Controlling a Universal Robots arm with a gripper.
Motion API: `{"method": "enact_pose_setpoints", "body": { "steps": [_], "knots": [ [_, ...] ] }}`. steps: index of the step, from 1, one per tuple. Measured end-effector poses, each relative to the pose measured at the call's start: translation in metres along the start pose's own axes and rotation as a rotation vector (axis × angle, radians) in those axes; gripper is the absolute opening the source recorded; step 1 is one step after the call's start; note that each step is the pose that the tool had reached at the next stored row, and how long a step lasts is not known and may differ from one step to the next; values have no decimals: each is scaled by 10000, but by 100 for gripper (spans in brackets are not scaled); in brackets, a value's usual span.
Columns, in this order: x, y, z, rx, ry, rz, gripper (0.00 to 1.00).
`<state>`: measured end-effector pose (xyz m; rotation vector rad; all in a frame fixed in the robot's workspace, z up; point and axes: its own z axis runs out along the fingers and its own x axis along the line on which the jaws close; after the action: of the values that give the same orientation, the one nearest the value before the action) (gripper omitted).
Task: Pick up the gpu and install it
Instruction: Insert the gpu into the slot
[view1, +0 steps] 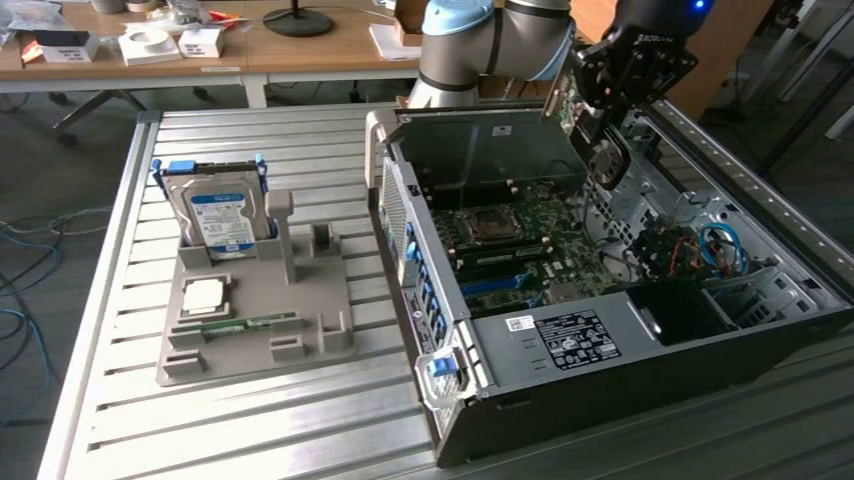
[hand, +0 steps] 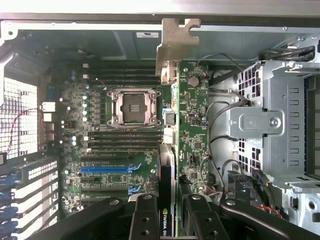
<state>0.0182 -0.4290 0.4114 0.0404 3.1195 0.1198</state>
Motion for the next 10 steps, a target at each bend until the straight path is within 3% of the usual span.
{"method": "enact_pose_setpoints", "body": {
  "steps": [10],
  "knots": [
    [0, 0, 5, -21, 89, -1159, 26]
  ]
}}
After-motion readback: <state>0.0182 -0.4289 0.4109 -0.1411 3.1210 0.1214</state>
